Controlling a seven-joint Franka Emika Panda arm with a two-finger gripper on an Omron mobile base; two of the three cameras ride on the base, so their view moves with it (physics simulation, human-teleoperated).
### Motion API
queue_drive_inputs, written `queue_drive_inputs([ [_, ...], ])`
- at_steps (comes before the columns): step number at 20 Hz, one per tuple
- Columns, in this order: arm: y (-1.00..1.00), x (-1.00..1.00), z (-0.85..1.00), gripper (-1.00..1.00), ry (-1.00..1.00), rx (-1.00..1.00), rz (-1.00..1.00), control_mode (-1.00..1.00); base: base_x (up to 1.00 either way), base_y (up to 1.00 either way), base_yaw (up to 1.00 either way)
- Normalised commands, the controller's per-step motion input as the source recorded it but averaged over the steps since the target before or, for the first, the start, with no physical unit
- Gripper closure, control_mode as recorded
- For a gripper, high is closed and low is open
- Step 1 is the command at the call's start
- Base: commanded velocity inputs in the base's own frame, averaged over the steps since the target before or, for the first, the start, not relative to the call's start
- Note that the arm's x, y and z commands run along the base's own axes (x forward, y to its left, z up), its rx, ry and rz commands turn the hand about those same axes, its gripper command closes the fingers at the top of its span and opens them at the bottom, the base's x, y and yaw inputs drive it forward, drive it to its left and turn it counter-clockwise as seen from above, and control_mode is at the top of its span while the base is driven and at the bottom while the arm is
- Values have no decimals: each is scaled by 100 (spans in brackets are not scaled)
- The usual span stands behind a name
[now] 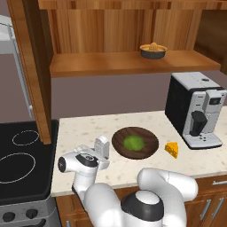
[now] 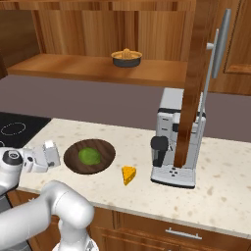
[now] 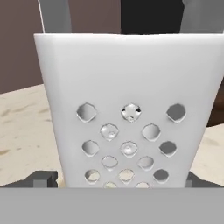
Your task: Pick the cheese from the fridge and the cheese grater from the cabinet and place them next to the salad bowl.
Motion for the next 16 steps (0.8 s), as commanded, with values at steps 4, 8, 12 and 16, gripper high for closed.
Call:
queue_drive_inputs([
  [4, 0, -6, -2, -100, -2, 0, -2, -100, 0, 0, 0],
  [8, 0, -2, 0, -100, 0, 0, -1, -100, 0, 0, 0],
  [12, 1, -1, 0, -100, 0, 0, 0, -100, 0, 0, 0],
  [16, 8, 0, 0, -100, 0, 0, 0, -100, 0, 0, 0],
])
